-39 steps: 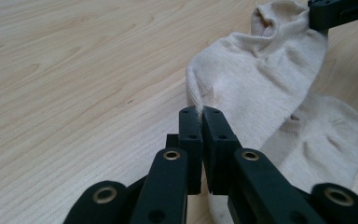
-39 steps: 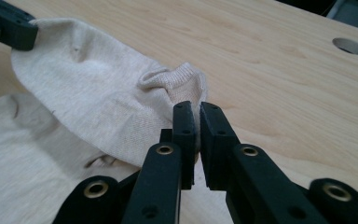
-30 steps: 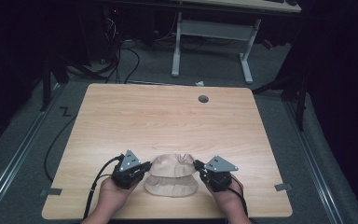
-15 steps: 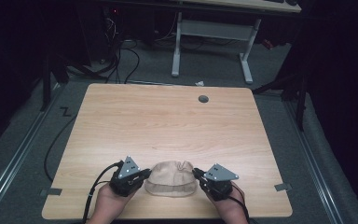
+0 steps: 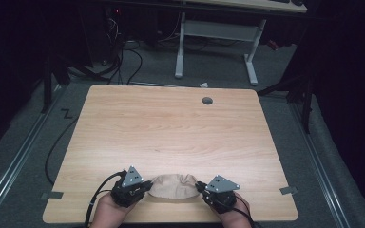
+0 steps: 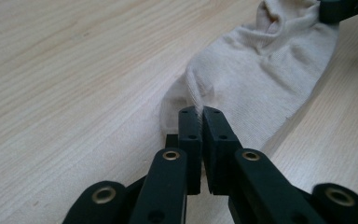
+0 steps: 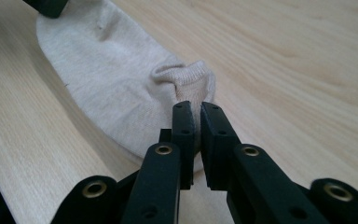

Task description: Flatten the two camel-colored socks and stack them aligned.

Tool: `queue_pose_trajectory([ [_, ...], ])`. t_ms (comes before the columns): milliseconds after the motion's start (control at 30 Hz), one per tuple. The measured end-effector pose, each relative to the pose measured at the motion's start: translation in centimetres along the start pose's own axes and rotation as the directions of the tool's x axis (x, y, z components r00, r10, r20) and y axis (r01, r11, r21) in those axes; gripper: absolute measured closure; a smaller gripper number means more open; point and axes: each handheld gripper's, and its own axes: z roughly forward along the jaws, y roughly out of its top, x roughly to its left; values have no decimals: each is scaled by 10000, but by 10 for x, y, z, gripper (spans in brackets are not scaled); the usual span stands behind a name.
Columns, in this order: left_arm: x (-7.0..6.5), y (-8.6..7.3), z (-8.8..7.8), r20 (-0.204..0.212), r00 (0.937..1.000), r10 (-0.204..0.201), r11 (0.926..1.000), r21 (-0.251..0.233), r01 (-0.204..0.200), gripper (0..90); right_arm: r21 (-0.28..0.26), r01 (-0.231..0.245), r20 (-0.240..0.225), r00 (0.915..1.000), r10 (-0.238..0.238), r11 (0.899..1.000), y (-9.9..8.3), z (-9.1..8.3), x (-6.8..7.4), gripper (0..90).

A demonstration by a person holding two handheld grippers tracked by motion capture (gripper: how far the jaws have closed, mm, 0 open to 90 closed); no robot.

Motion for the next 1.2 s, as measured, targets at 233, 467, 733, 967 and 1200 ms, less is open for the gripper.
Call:
queue_pose_trajectory([
  [233, 4, 0, 4, -137, 9998, -146, 9999, 45, 146, 664, 300, -208, -86, 9997, 210, 9993, -5, 5, -3, 739],
  [467, 6, 2, 3, -168, 9999, -20, 9998, -187, 17, 579, 41, -307, 42, 9995, 307, 9995, -4, 3, -6, 682],
  [733, 14, 5, 1, -436, 9990, -48, 9977, -680, 18, 511, -336, -395, 268, 9988, 404, 9987, -2, 3, -11, 576],
  [967, 40, 8, -8, -883, 9938, -677, 9909, -1220, 566, 479, -613, -608, 561, 9964, 642, 9963, 2, 3, -24, 540],
  [1200, 80, 0, -12, -2057, 9781, -321, 9963, -843, 149, 471, -516, -1233, 1094, 9857, 1283, 9910, 7, 12, -62, 523],
])
